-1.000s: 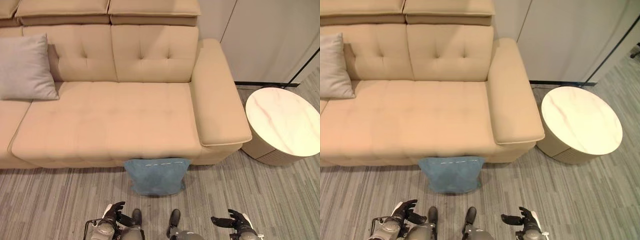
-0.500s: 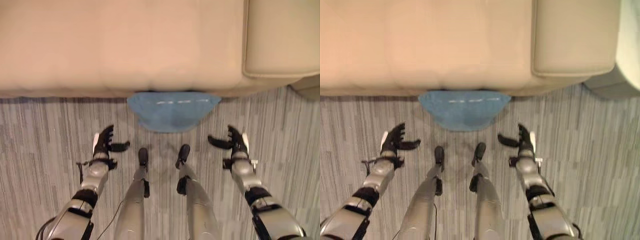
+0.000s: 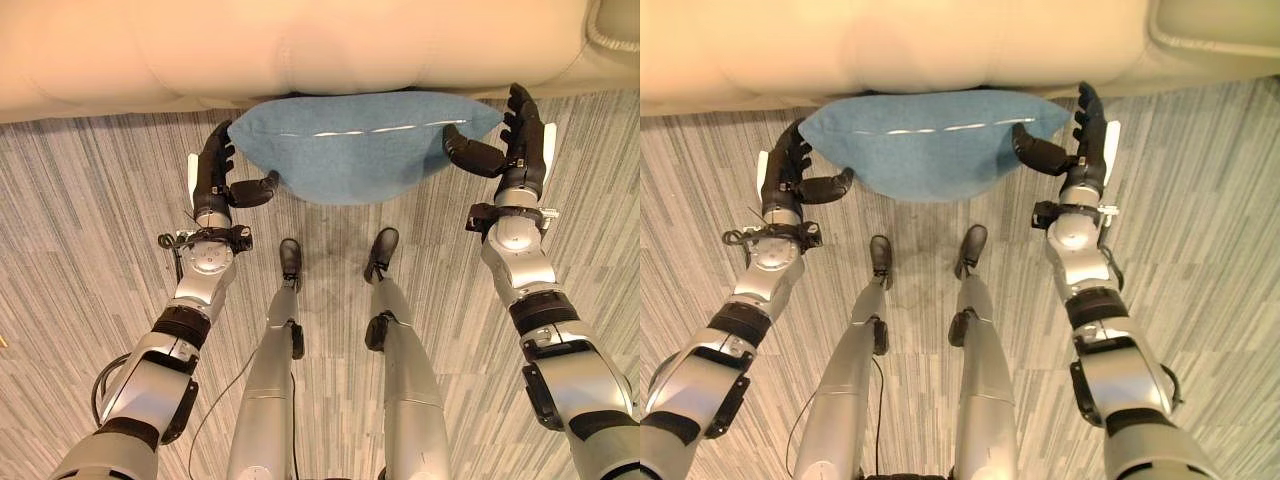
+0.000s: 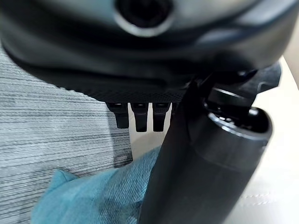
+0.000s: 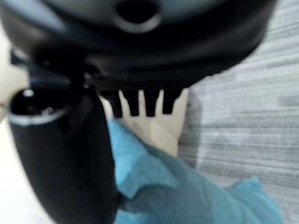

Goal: Pick up all the scattered cushions and arrange them neatly on the sofa.

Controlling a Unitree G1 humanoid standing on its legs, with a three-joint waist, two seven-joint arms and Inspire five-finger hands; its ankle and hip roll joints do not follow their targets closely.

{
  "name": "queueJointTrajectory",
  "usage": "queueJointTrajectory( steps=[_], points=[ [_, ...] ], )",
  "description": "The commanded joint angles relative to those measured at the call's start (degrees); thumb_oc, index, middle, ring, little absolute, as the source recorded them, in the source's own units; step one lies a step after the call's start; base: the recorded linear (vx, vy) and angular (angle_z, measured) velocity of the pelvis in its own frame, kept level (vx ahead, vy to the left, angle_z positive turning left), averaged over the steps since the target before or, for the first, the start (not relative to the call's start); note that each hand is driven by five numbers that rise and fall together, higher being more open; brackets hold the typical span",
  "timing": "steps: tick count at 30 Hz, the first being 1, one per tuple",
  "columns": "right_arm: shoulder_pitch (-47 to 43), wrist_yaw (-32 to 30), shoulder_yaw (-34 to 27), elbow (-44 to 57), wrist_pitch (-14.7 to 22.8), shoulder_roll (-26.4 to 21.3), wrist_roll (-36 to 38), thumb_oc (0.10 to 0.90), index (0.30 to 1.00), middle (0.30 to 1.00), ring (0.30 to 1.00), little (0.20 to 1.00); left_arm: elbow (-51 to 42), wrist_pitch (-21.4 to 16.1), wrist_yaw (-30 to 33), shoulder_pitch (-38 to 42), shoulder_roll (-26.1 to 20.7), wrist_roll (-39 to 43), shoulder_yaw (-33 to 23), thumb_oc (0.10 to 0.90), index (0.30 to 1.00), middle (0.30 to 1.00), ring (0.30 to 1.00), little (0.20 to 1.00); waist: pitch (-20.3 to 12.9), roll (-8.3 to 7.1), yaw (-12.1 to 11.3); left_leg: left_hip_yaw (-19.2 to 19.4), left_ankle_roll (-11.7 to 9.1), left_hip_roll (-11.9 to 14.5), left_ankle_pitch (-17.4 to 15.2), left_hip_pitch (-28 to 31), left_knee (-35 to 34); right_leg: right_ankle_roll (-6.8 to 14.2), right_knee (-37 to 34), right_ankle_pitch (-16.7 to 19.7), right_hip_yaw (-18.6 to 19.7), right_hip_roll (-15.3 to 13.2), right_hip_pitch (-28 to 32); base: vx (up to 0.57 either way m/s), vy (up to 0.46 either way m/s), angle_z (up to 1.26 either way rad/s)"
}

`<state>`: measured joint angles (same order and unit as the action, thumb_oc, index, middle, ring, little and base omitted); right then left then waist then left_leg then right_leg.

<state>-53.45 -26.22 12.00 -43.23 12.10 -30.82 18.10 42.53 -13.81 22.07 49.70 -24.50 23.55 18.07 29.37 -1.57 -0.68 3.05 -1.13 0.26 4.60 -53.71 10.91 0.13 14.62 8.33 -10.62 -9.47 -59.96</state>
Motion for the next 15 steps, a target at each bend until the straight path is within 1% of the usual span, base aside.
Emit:
queueJointTrajectory(
  steps=[1, 5, 6, 8, 9, 10, 11, 13, 15],
  points=[
    [5.27, -1.17, 4.13, 3.49, 3.07, 1.48, -1.39, 0.8, 0.9, 0.9, 0.9, 0.9, -2.02, -3.33, 2.16, -5.43, 0.68, -0.32, -0.37, 0.8, 0.9, 0.9, 0.9, 0.9, -9.5, 0.5, 0.97, -2.73, -2.83, 1.03, -1.36, -5.73, 0.82, 6.74, 4.47, -7.21, 2.3, -1.11, -1.36, -0.02, -0.021, 0.13],
    [3.18, -1.6, 5.93, 4.34, 3.36, 5.3, -1.81, 0.8, 0.9, 0.9, 0.9, 0.9, -2.22, -3.3, 3.14, -2.59, 3.53, -0.51, 1.35, 0.8, 0.9, 0.9, 0.9, 0.9, -9.61, 0.7, 1.4, -2.72, -2.77, 1.01, -1.13, -8.25, 1.22, 6.83, 5.16, -7.05, 2.64, -1.07, -4.01, -0.01, -0.018, 0.07],
    [2.5, -1.47, 6.72, 4.73, 3.88, 7.57, -1.11, 0.8, 0.9, 0.9, 0.9, 0.9, -1.87, -3.19, 3.66, -1.36, 5.09, -0.29, 2.17, 0.8, 0.9, 0.9, 0.9, 0.9, -9.84, 0.67, 1.62, -2.86, -2.65, 0.92, -1.11, -8.88, 1.18, 6.83, 5.13, -6.93, 2.81, -0.93, -4.7, -0.01, -0.004, 0.05],
    [2.12, -0.87, 7.14, 4.95, 4.71, 9.7, 0.5, 0.8, 0.9, 0.9, 0.9, 0.9, -1.57, -3.19, 3.77, 0.03, 6.28, 0.01, 2.88, 0.8, 0.9, 0.9, 0.9, 0.9, -10.13, 0.71, 1.8, -2.82, -2.6, 0.79, -1.02, -9.48, 1.09, 6.89, 5.04, -6.75, 3.09, -0.84, -5.5, 0.0, 0.0, 0.0],
    [1.33, 0.36, 7.98, 5.06, 5.56, 11.54, 2.98, 0.546, 0.519, 0.519, 0.519, 0.519, -1.11, -3.19, 3.84, 1.55, 7.08, 0.3, 3.73, 0.679, 0.719, 0.719, 0.719, 0.719, -10.42, 0.81, 1.95, -2.67, -2.58, 0.74, -0.95, -9.84, 0.92, 6.97, 4.99, -6.57, 3.27, -0.82, -5.96, 0.0, 0.0, 0.0],
    [0.63, 1.72, 8.76, 5.42, 6.23, 12.59, 4.83, 0.4, 0.3, 0.3, 0.3, 0.3, -1.2, -3.38, 3.53, 2.78, 7.09, 0.52, 4.25, 0.4, 0.3, 0.3, 0.3, 0.3, -10.69, 0.94, 2.02, -2.8, -2.53, 0.72, -0.87, -10.21, 0.81, 6.99, 5.03, -6.49, 3.35, -0.85, -6.55, 0.0, 0.018, -0.03],
    [0.41, 3.04, 9.34, 6.91, 6.84, 12.9, 6.22, 0.4, 0.3, 0.3, 0.3, 0.3, -2.0, -4.25, 3.47, 3.37, 6.6, 2.51, 3.48, 0.4, 0.3, 0.3, 0.3, 0.3, -11.05, 0.95, 2.13, -2.85, -2.5, 0.78, -0.81, -10.49, 0.58, 7.02, 5.17, -6.44, 3.44, -0.79, -7.06, 0.0, 0.0, 0.0],
    [0.85, 3.96, 9.05, 9.92, 7.66, 12.19, 6.52, 0.4, 0.3, 0.3, 0.3, 0.3, -4.05, -4.98, 3.99, 3.48, 5.2, 3.52, 1.63, 0.4, 0.3, 0.3, 0.3, 0.3, -11.69, 0.87, 2.32, -2.74, -2.51, 0.78, -0.81, -10.85, 0.38, 7.09, 5.21, -6.37, 3.59, -0.71, -7.58, 0.0, -0.01, -0.04],
    [2.85, 4.96, 6.66, 13.49, 9.11, 11.29, 7.46, 0.4, 0.3, 0.3, 0.3, 0.3, -7.91, -6.08, 4.38, 1.95, 4.03, 4.41, -1.04, 0.4, 0.3, 0.3, 0.3, 0.3, -12.95, 1.18, 2.4, -2.72, -2.54, 0.97, -0.74, -10.98, -0.09, 7.17, 5.55, -6.48, 3.67, -0.64, -8.08, 0.0, 0.0, 0.0]
  ],
)
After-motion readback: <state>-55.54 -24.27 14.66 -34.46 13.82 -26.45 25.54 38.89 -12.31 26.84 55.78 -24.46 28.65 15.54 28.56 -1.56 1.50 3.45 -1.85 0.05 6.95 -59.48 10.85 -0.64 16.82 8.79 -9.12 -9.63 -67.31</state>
